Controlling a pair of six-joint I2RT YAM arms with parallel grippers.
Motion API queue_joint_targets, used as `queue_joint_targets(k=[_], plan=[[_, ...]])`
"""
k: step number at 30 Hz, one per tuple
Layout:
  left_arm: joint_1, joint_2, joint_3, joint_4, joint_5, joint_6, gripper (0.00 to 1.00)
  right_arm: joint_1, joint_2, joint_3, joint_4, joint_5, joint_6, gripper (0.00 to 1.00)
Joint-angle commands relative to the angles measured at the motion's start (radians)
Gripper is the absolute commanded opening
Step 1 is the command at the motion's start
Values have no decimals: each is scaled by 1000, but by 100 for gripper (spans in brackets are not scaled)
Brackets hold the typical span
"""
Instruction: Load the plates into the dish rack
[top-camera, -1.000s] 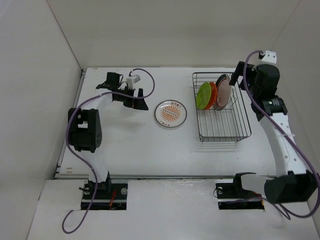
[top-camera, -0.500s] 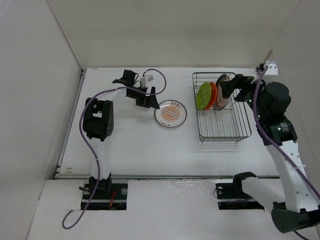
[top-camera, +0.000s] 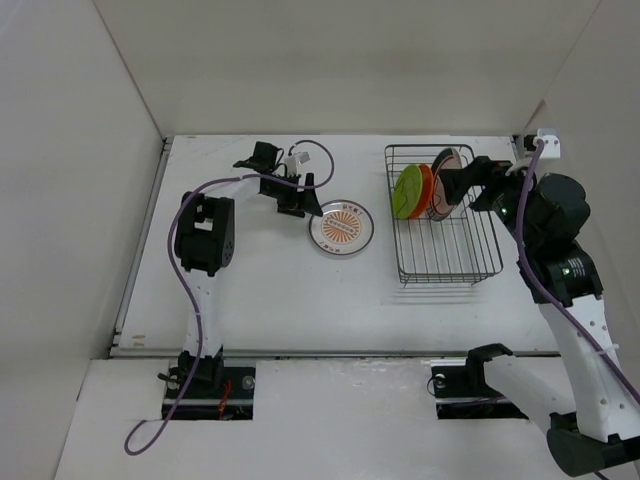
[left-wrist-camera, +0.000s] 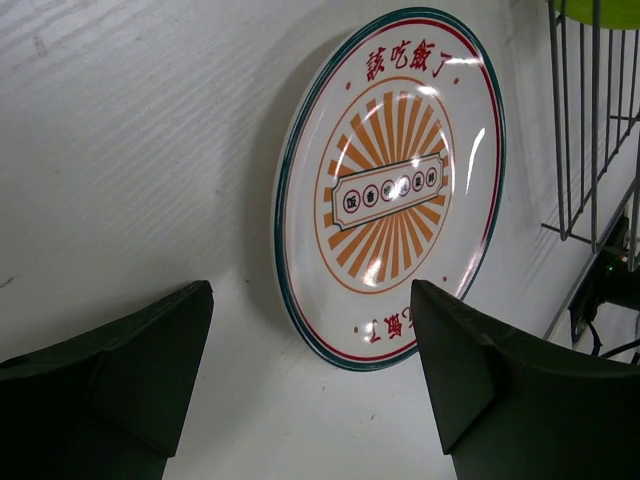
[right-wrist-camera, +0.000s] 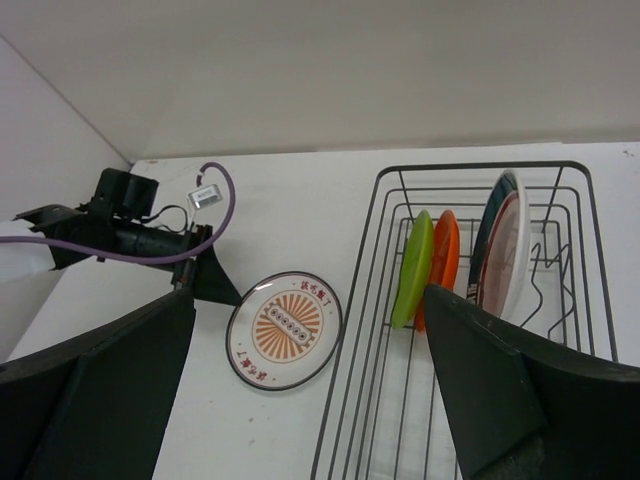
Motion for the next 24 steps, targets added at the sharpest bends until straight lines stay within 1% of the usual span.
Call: queue_joint_targets(k=[1, 3, 8, 11, 14, 20, 22, 24], plan=[[-28, 26, 20, -13, -28, -2, 78, 11, -21, 29, 38, -51, 30, 100], [-28, 26, 20, -13, -28, -2, 76, 20, -32, 20, 53, -78, 43, 100], [-28, 49, 30, -26, 3, -13, 63, 20, -32, 0, 73, -108, 55, 100], [-28, 60, 52, -35, 3, -13, 62, 20, -32, -20, 101, -150, 64, 100], [-28, 69, 61, -44, 12, -13, 56, 29, -32, -20, 111, -160, 64, 100], [-37, 104, 61, -66, 32, -2, 38, 29, -32, -20, 121, -160, 64, 100], [-37, 113, 73, -75, 32, 8, 38, 39, -32, -30, 130, -169, 64, 100], [-37, 113, 82, -85, 32, 9, 29, 49, -21, -42, 140, -169, 64, 100]])
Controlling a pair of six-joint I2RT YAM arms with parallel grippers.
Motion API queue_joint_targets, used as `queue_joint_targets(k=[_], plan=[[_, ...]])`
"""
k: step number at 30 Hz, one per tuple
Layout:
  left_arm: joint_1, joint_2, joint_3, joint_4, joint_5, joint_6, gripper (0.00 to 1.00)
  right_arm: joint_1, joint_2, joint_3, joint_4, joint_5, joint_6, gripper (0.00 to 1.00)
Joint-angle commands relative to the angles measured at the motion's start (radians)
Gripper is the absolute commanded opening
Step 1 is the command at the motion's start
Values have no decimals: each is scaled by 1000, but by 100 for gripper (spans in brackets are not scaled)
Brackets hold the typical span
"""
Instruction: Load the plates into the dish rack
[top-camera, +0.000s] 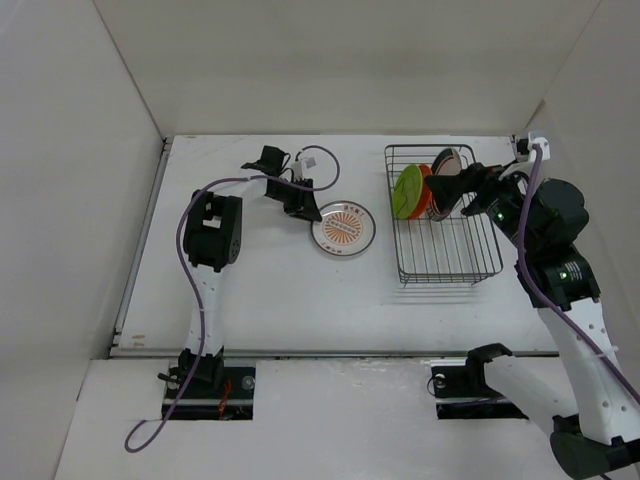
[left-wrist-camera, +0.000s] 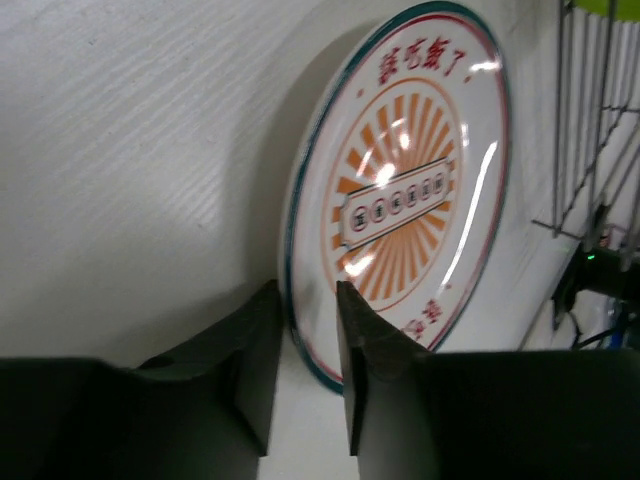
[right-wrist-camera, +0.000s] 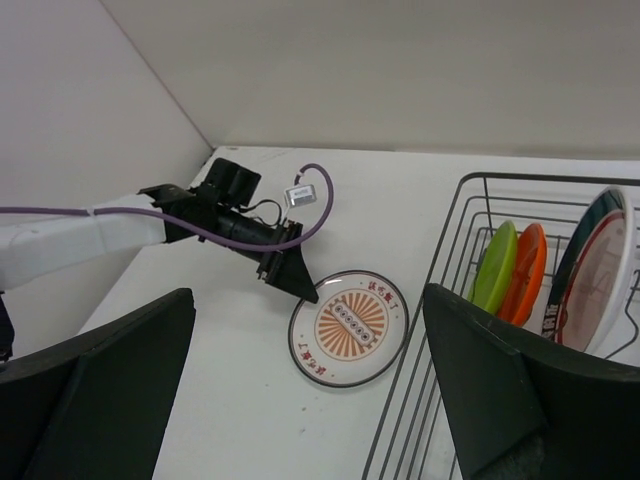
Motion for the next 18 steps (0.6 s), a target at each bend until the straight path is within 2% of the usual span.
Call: queue_joint_targets(k=[1, 2, 3, 4, 8, 13, 16, 17, 18], plan=[[-12, 29, 29, -66, -22, 30, 22, 22, 0, -22, 76, -20, 9, 100], [-12, 38, 29, -75, -22, 30, 18, 22, 0, -22, 76, -29, 18, 100], [-12, 38, 29, -75, -22, 30, 6, 22, 0, -22, 76, -29, 18, 100], [-12, 38, 42, -75, -22, 30, 0, 31, 9, -31, 87, -29, 18, 100], [-2, 24, 53, -97, 1, 39, 0, 40, 9, -40, 87, -29, 18, 100], [85, -97, 53, -132, 200, 103, 0, 49, 39, -91, 117, -47, 18, 100], [148, -215, 53, -199, 338, 209, 0, 49, 58, -115, 146, -67, -6, 100], [160, -275, 62, -271, 401, 308, 0, 59, 67, -127, 168, -81, -26, 100], [174, -275, 62, -272, 402, 309, 0, 68, 67, -137, 179, -81, -38, 100]])
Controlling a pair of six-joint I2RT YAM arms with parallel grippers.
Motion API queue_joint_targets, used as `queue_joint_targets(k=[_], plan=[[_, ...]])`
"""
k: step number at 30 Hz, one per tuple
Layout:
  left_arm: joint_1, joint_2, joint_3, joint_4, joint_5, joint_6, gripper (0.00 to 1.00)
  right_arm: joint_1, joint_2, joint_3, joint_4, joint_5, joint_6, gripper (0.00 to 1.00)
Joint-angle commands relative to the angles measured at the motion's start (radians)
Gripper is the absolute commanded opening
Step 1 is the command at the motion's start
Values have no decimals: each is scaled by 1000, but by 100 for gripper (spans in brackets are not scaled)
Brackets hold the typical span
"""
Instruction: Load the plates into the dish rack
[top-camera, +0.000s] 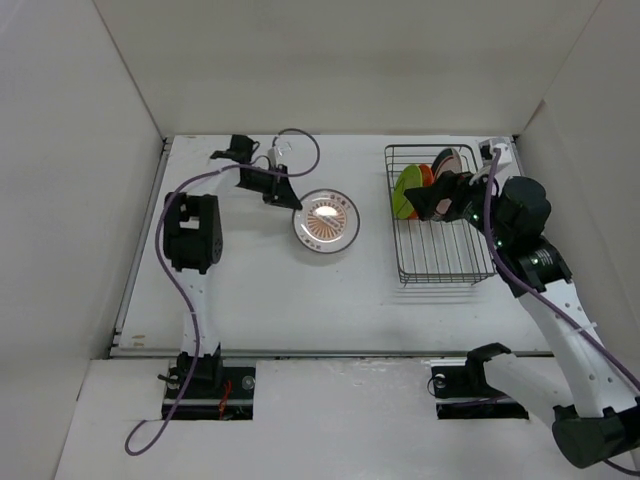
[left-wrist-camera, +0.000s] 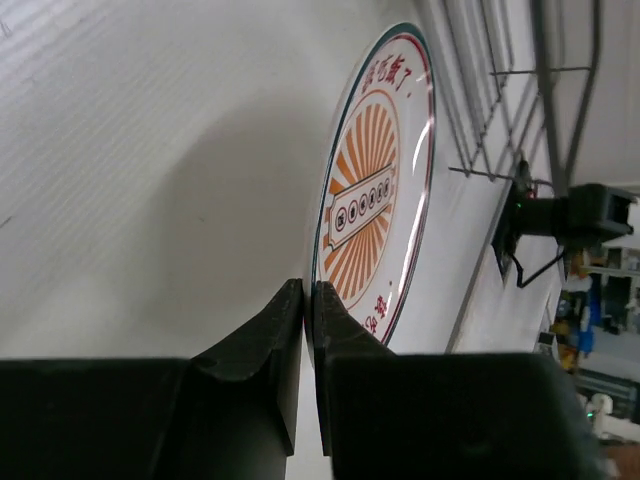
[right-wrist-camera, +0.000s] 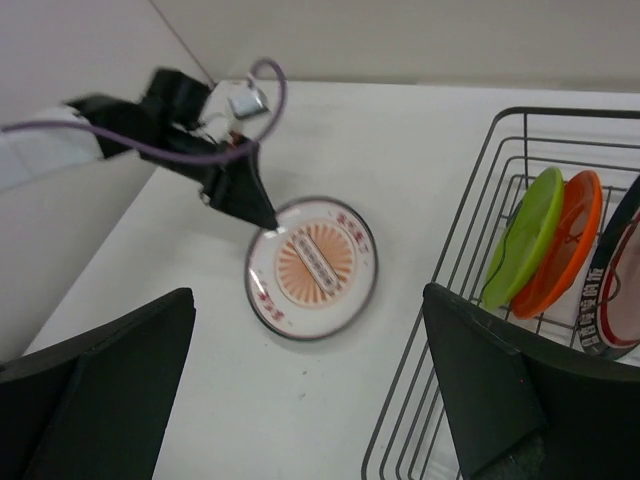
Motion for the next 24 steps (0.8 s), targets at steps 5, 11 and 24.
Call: queue_joint_targets(k=[5, 11, 24], plan=[[92, -367, 47, -415, 278, 530, 0, 62, 72, -35, 196, -130, -108, 100], [92, -477, -13, -531, 278, 654, 0, 128, 230, -11, 271, -228, -142, 99], [73, -547, -2, -531, 307, 648, 0, 338, 477, 92, 336, -283, -133, 92]])
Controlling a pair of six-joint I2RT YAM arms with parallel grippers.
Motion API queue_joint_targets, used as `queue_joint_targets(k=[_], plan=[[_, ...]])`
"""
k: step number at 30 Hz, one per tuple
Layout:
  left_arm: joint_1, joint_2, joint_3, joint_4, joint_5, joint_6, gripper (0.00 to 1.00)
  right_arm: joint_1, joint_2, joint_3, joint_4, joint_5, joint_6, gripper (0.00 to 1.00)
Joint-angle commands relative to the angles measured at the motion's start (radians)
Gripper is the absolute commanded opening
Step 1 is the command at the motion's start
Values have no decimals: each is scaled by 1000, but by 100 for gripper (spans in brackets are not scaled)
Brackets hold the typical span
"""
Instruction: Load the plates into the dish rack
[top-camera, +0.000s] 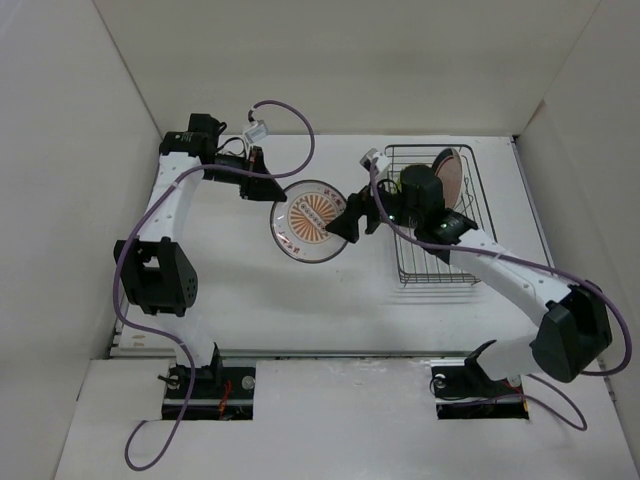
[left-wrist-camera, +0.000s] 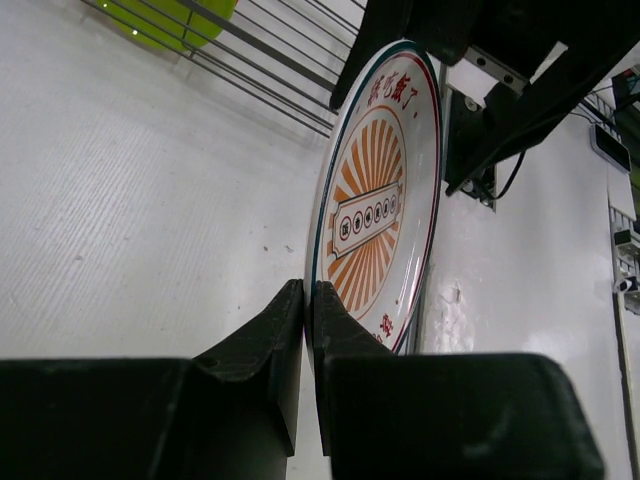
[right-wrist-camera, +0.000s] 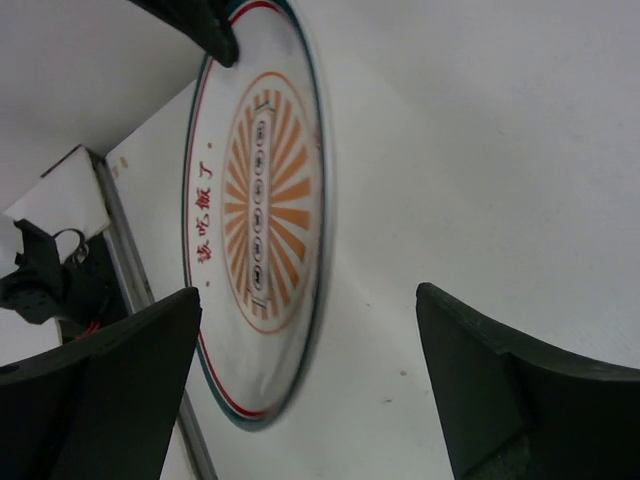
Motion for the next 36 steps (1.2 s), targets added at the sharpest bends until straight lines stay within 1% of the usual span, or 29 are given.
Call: queue_joint_targets(k=[1, 2, 3, 4, 5, 6, 7, 8, 9, 10, 11, 12, 13, 14, 15, 16, 17, 18, 19, 20, 21, 22, 23, 26, 27, 30, 31, 34, 36], plan=[[-6, -54, 19, -32, 97, 19, 0, 46, 25, 60, 103, -34, 5, 88], [-6, -63, 19, -32, 98, 19, 0, 46, 35, 69, 103, -34, 5, 84], [-6, -63, 19, -32, 107, 19, 0, 56, 44, 69, 117, -34, 21, 71], [-6, -63, 19, -32, 107, 19, 0, 57, 62, 69, 129, -34, 34, 64], [-6, -63, 10, -32, 107, 19, 0, 57, 62, 69, 129, -34, 35, 53], [-6, -72, 10, -32, 107, 19, 0, 57, 74, 78, 129, -43, 48, 40], [-6, -72, 10, -32, 107, 19, 0, 57, 75, 78, 129, -43, 48, 19], [-6, -72, 10, -32, 107, 19, 0, 57, 75, 78, 129, -26, 62, 11], [-6, -72, 10, -10, 96, 1, 7, 57, 75, 78, 129, 5, 62, 4], [-6, -72, -3, 10, 79, -51, 24, 57, 62, 78, 129, 22, 73, 1], [-6, -72, -16, 30, 69, -73, 71, 57, 36, 78, 129, 41, 73, 1], [-6, -82, -30, 82, 56, -102, 91, 47, 21, 78, 113, 61, 73, 0], [5, -94, -45, 111, 41, -131, 100, 25, 4, 78, 97, 113, 73, 0], [5, -94, -79, 147, 27, -160, 100, 9, -14, 90, 49, 149, 73, 0], [5, -121, -99, 190, 10, -245, 100, -6, -52, 105, 18, 192, 73, 0], [5, -135, -122, 289, -45, -295, 100, -25, -74, 116, -17, 297, 73, 0], [5, -149, -147, 344, -80, -344, 100, -64, -96, 128, -95, 356, 61, 0], [5, -166, -205, 406, -118, -401, 100, -84, -134, 157, -131, 420, 52, 0], [5, -196, -231, 508, -213, -494, 100, -107, -152, 171, -165, 484, 33, 0], [-9, -210, -253, 544, -265, -525, 100, -156, -166, 187, -194, 593, 22, 0], [-21, -223, -283, 567, -319, -544, 100, -181, -180, 213, -237, 645, 10, 0], [-33, -232, -296, 602, -424, -556, 100, -202, -203, 225, -251, 696, -22, 0], [-59, -249, -306, 618, -477, -582, 100, -247, -214, 234, -262, 780, -37, 0], [-80, -270, -349, 665, -618, -610, 100, -327, -255, 245, -253, 833, -106, 2], [-89, -270, -358, 665, -634, -619, 100, -386, -266, 235, -242, 847, -117, 2], [-89, -270, -359, 675, -665, -619, 100, -471, -297, 175, -155, 856, -154, 2], [-89, -270, -359, 675, -665, -619, 100, -524, -297, 166, -127, 836, -154, 1], [-89, -270, -349, 664, -665, -619, 100, -609, -255, 165, -113, 766, -163, 0], [-89, -280, -349, 655, -665, -619, 100, -621, -208, 165, -78, 766, -201, 0]])
